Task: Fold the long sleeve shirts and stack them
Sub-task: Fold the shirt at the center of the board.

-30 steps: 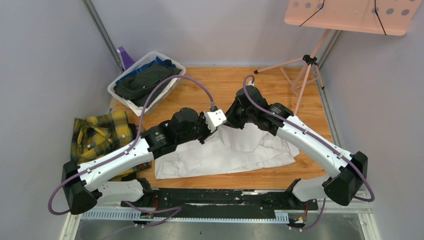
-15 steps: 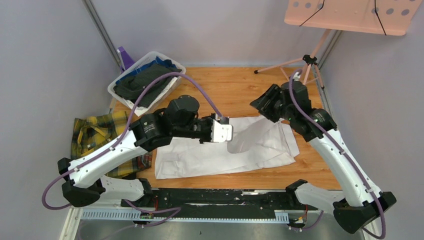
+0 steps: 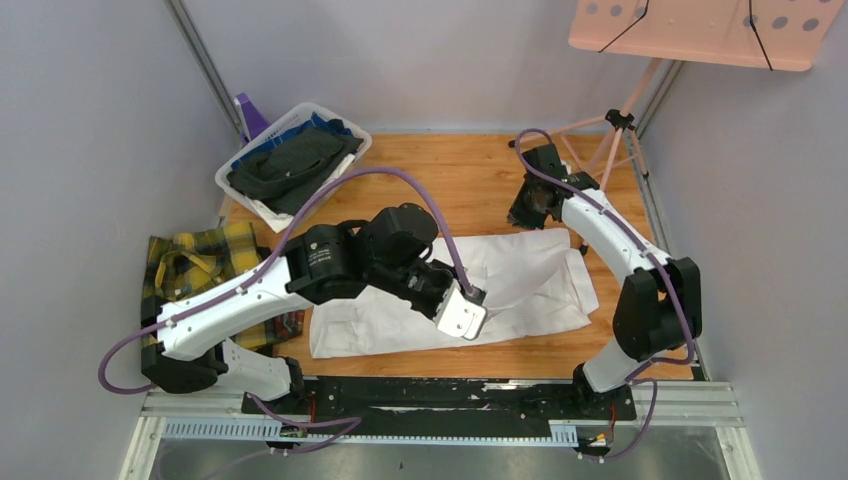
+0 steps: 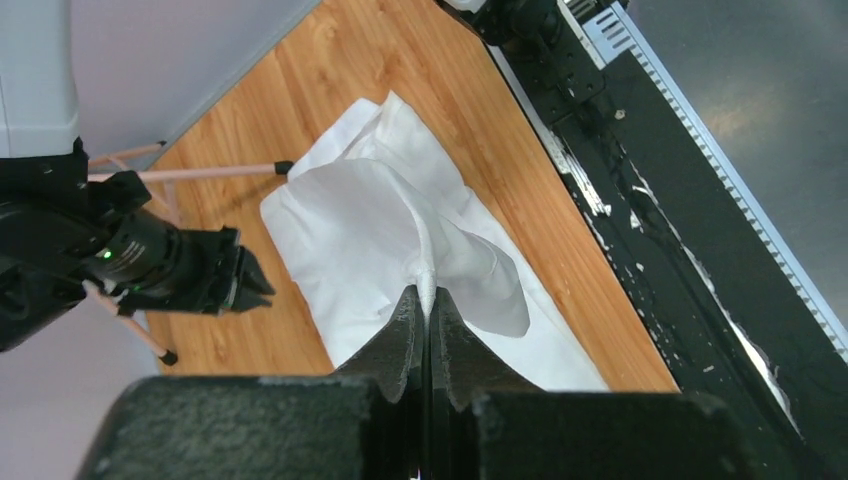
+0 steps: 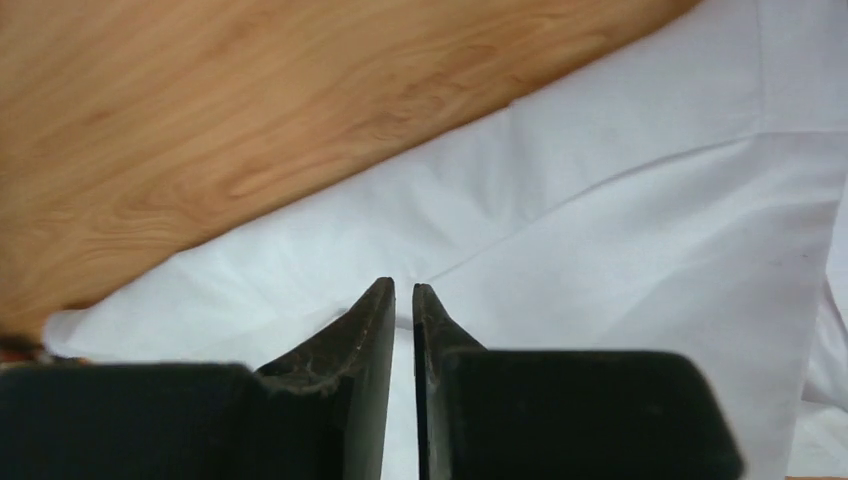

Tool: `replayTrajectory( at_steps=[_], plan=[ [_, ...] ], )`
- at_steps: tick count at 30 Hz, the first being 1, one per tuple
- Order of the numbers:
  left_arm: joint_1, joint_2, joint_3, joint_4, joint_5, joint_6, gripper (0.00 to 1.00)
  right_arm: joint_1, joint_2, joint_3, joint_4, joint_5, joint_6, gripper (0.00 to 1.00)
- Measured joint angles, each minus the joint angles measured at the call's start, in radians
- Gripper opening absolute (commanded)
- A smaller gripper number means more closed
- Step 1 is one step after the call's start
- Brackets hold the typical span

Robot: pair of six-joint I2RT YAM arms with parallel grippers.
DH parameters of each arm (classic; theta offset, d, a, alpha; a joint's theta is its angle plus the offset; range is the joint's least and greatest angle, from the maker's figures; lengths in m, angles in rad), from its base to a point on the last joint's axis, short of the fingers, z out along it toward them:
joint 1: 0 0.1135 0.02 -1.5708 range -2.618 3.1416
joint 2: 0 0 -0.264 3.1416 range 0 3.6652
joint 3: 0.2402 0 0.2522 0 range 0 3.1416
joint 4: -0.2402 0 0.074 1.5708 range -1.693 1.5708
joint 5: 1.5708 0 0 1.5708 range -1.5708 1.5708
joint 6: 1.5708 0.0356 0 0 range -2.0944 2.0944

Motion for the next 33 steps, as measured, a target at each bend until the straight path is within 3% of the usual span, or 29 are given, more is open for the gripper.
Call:
replayTrajectory(
  at_steps=[5, 9, 15, 22, 27, 30, 31, 32, 33],
  plan=[
    [0.0, -0.048, -0.089, -0.008, -0.01, -0.018, 0.0, -0.067, 0.058, -0.151, 0.002, 0.006, 0.005, 0.01],
    [0.0, -0.107, -0.213, -0.017, -0.039, -0.045, 0.0, -0.127, 0.078, -0.223, 0.004, 0.016, 0.017, 0.0],
    [0.0, -0.133, -0.378, -0.044, -0.128, -0.083, 0.0, -0.167, 0.166, -0.194, 0.021, 0.051, 0.019, 0.0],
    [0.002, -0.124, -0.395, -0.07, -0.199, -0.114, 0.0, -0.187, 0.263, -0.143, 0.027, 0.074, 0.014, 0.0],
    [0.075, -0.124, -0.396, -0.124, -0.22, -0.117, 0.0, -0.201, 0.263, -0.108, 0.026, 0.1, 0.0, 0.0],
    [0.195, -0.124, -0.378, -0.162, -0.222, -0.122, 0.0, -0.208, 0.262, -0.098, 0.022, 0.132, -0.008, 0.0],
    [0.244, -0.124, -0.357, -0.177, -0.218, -0.121, 0.0, -0.211, 0.259, -0.1, 0.019, 0.135, -0.01, 0.05],
    [0.264, -0.124, -0.332, -0.184, -0.218, -0.119, 0.0, -0.214, 0.251, -0.105, 0.017, 0.134, -0.01, 0.13],
    [0.352, -0.124, -0.28, -0.195, -0.213, -0.114, 0.0, -0.217, 0.238, -0.111, 0.013, 0.132, -0.011, 0.25]
  ],
)
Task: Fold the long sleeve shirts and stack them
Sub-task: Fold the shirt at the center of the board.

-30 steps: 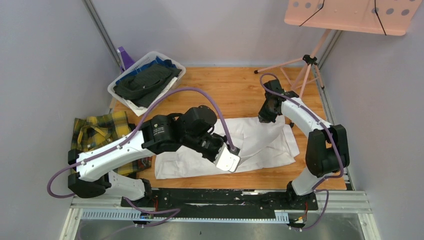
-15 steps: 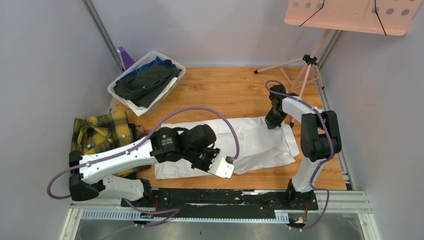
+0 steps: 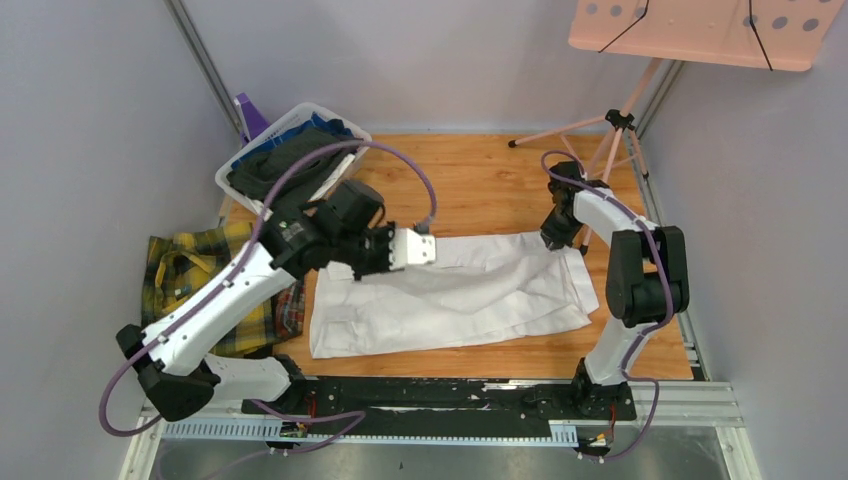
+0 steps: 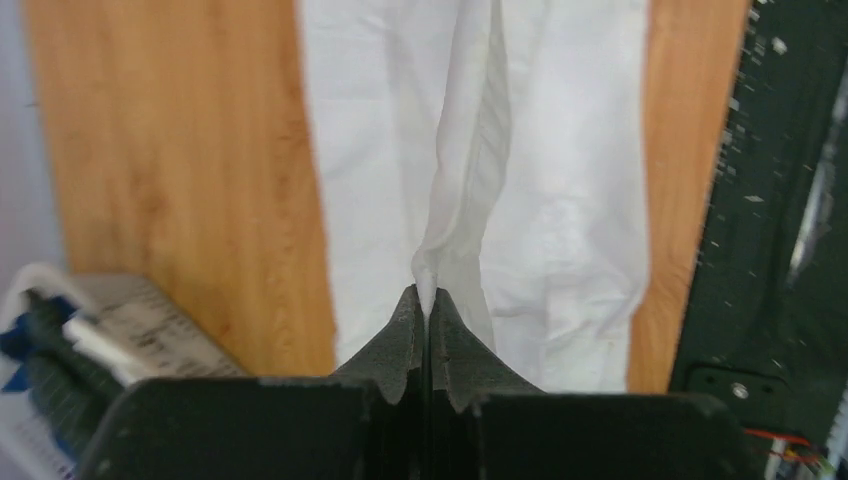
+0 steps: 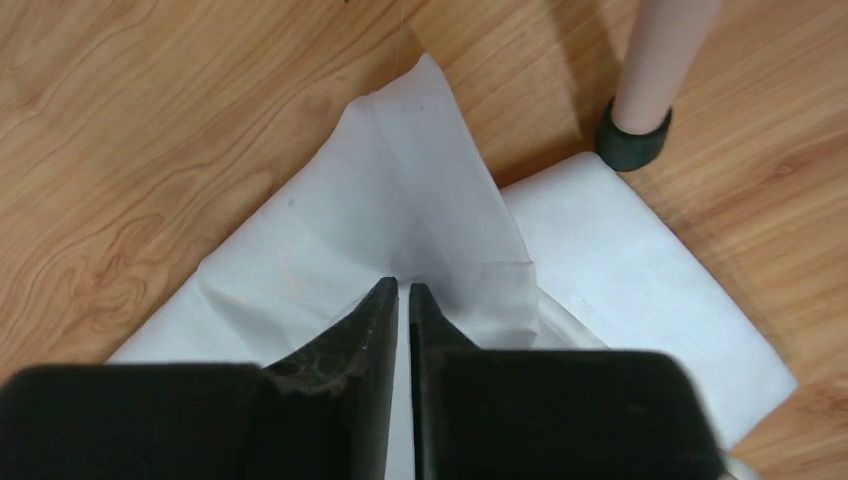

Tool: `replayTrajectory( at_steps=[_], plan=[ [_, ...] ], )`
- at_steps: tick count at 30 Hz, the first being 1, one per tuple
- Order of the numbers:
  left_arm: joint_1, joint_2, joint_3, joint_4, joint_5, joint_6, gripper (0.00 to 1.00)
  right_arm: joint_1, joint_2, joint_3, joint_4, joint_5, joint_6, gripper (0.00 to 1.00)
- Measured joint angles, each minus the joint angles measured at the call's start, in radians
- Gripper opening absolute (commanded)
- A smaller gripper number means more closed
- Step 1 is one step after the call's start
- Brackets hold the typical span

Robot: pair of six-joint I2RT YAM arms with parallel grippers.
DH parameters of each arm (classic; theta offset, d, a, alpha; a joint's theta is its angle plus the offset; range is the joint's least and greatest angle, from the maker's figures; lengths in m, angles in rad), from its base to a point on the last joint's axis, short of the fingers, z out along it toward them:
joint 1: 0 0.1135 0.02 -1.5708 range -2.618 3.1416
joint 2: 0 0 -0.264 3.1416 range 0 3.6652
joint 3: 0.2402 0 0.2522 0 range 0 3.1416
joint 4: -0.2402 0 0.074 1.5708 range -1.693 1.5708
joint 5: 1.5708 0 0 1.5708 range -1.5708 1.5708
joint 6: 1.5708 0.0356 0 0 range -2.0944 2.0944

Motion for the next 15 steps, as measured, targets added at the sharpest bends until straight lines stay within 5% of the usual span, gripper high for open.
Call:
replayTrajectory(
  at_steps=[4, 7, 15],
  plan=[
    [0.11, 0.0, 0.205, 0.005, -0.008, 0.026, 0.0, -0.011, -0.104, -0.007, -0.018, -0.016, -0.003, 0.53],
    [0.113, 0.003, 0.345, 0.035, -0.009, 0.039, 0.0, -0.021, -0.22, -0.005, -0.026, -0.023, 0.0, 0.61],
    [0.112, 0.047, 0.453, 0.14, -0.011, 0.032, 0.0, -0.084, -0.516, -0.118, -0.018, 0.009, 0.055, 0.57]
  ],
)
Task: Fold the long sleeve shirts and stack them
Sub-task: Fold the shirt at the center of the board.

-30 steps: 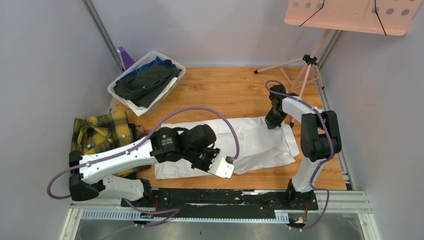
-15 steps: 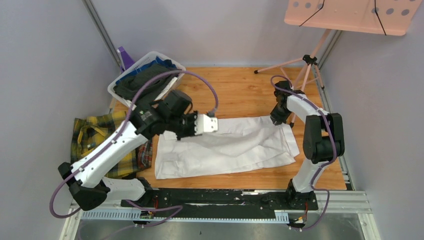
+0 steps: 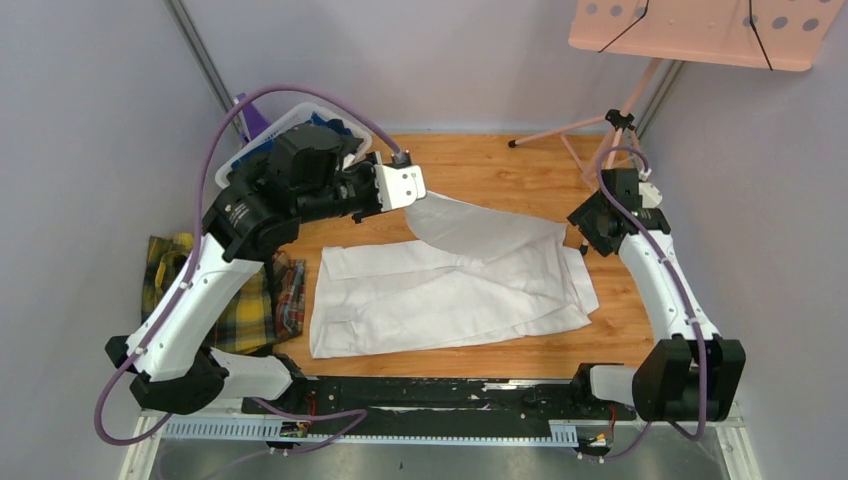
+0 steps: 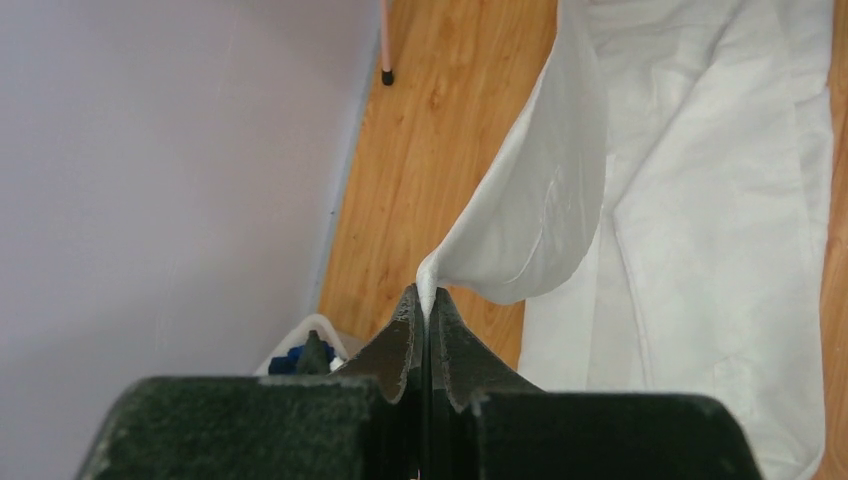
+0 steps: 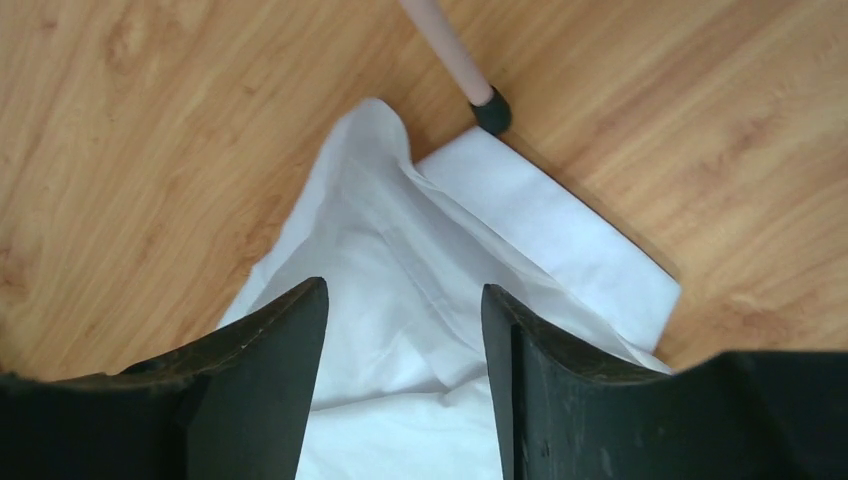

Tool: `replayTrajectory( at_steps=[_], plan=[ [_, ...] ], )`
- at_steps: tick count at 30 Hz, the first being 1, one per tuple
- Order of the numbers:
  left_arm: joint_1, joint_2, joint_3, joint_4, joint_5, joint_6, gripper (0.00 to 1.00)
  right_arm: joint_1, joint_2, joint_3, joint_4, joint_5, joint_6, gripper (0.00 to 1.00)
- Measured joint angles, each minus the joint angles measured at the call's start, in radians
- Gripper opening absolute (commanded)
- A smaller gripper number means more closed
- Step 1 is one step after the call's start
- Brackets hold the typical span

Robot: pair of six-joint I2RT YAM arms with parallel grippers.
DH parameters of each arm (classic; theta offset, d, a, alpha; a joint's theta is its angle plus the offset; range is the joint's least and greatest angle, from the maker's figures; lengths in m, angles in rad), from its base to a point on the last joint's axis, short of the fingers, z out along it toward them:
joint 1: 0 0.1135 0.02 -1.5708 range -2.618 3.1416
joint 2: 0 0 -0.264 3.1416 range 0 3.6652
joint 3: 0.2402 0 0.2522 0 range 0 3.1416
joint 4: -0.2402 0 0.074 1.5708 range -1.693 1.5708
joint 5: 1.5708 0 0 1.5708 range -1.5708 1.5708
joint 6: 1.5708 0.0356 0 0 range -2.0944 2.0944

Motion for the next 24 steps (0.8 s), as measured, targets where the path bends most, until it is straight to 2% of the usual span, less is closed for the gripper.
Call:
replayTrajectory(
  at_steps=[5, 9, 12, 18, 21, 24],
  plan=[
    [0.0, 0.034, 0.0, 0.026, -0.014, -0.017, 0.0, -0.014, -0.08, -0.161, -0.005, 0.006, 0.041, 0.52],
    [0.0, 0.038, 0.004, 0.026, -0.002, -0.019, 0.0, -0.014, -0.07, -0.187, -0.007, -0.005, 0.049, 0.52],
    [-0.001, 0.042, 0.023, 0.022, 0.035, -0.011, 0.0, -0.03, -0.033, -0.092, -0.023, -0.005, 0.047, 0.49],
    [-0.078, 0.052, 0.062, 0.015, 0.087, 0.015, 0.0, -0.044, 0.063, 0.218, 0.043, -0.033, 0.039, 0.33],
    [-0.146, 0.073, 0.077, 0.014, 0.093, 0.023, 0.0, -0.013, 0.15, 0.326, 0.098, -0.094, 0.019, 0.26],
    [-0.203, 0.113, 0.095, 0.016, 0.093, 0.022, 0.0, 0.046, 0.245, 0.349, 0.134, -0.193, -0.01, 0.19]
  ],
)
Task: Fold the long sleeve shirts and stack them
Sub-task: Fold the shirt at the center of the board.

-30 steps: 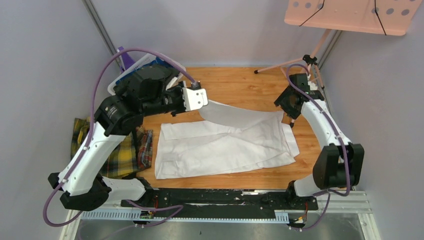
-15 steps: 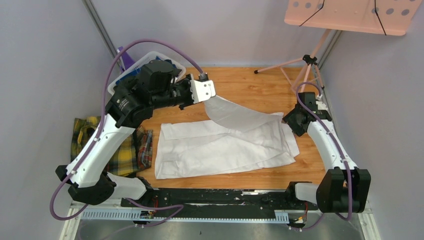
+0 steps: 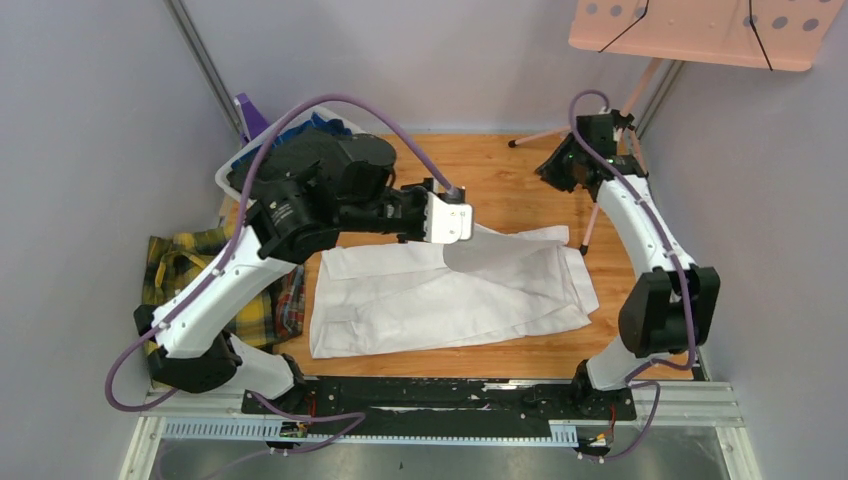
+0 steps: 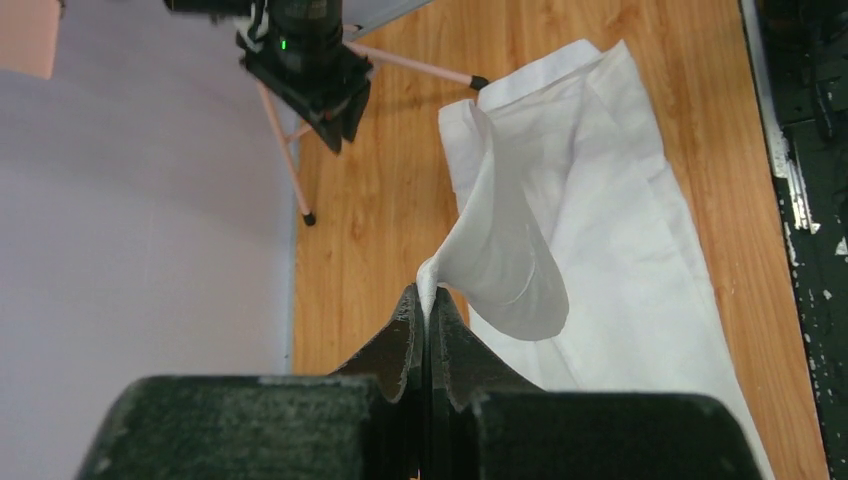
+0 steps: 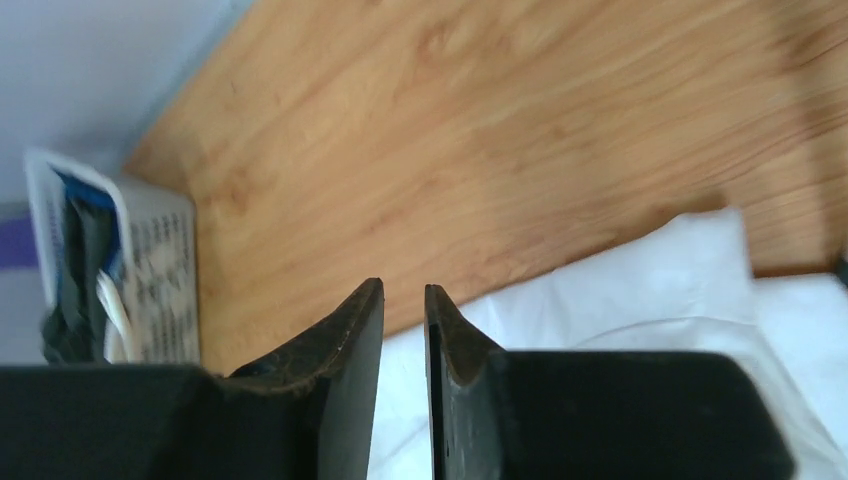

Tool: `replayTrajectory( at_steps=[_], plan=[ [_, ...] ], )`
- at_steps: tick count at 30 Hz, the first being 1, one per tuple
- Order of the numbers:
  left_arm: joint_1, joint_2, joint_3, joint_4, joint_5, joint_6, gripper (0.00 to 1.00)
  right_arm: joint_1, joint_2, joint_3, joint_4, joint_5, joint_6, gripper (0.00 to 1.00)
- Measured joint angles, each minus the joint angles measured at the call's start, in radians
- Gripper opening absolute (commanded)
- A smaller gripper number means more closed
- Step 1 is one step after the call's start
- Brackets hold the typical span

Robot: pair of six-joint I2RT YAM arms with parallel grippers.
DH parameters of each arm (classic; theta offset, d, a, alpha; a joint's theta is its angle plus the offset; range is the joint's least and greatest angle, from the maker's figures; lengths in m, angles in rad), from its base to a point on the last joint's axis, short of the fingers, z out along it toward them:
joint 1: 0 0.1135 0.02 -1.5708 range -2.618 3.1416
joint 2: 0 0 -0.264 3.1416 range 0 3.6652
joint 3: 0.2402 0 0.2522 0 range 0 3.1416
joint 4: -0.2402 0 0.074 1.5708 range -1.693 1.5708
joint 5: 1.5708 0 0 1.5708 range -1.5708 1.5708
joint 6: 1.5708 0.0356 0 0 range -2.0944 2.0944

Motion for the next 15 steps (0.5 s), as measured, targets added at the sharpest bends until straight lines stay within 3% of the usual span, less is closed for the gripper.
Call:
replayTrajectory(
  at_steps=[6, 10, 15],
  plan=[
    [-0.051, 0.088, 0.012, -0.001, -0.002, -0.003, 0.0, 0.103, 0.132, -0.159, 0.026, -0.185, -0.06, 0.0],
    [-0.052, 0.096, 0.01, -0.003, -0.034, -0.003, 0.0, 0.103, 0.142, -0.301, 0.0, -0.196, -0.067, 0.0],
    [-0.026, 0.033, -0.074, 0.013, -0.105, -0.022, 0.0, 0.074, 0.163, -0.329, -0.008, -0.138, -0.067, 0.0]
  ],
)
